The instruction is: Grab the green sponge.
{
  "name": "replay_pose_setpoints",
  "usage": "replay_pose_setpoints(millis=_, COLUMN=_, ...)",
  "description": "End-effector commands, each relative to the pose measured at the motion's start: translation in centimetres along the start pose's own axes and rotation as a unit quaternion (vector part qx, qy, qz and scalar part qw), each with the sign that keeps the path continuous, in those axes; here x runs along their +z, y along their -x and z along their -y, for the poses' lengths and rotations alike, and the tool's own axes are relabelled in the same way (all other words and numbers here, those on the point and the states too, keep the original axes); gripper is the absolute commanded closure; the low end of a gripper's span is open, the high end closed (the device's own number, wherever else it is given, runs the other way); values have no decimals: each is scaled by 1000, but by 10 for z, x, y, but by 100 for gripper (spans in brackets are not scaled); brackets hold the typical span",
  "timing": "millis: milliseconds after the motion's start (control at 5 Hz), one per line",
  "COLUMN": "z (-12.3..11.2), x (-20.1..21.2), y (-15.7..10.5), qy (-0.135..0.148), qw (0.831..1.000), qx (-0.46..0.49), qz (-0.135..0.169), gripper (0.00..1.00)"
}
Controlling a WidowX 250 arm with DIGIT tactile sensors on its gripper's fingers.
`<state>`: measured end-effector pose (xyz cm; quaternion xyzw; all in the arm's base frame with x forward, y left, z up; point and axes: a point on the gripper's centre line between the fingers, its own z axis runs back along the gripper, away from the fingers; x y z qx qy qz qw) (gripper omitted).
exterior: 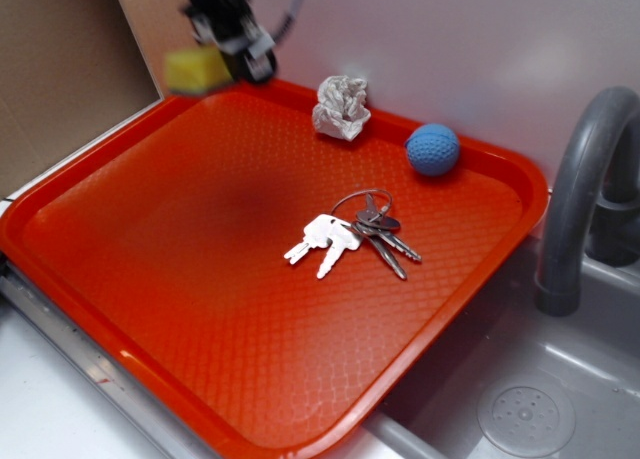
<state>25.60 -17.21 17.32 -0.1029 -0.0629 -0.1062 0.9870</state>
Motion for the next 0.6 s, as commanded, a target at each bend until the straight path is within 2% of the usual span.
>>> replay_pose_setpoints(millis=0, z=-23, x=109, y=59, qy=-67, qw=992, qx=89, qz=53, gripper=100)
replay_pose_setpoints(millis=200, z=-34, x=114, y=72, qy=-32, qw=993, qx=89, qz=74, gripper=100)
replay_pose_setpoints(millis=400, z=-34, x=114, y=72, qy=-32, qw=993, qx=89, qz=74, gripper=0)
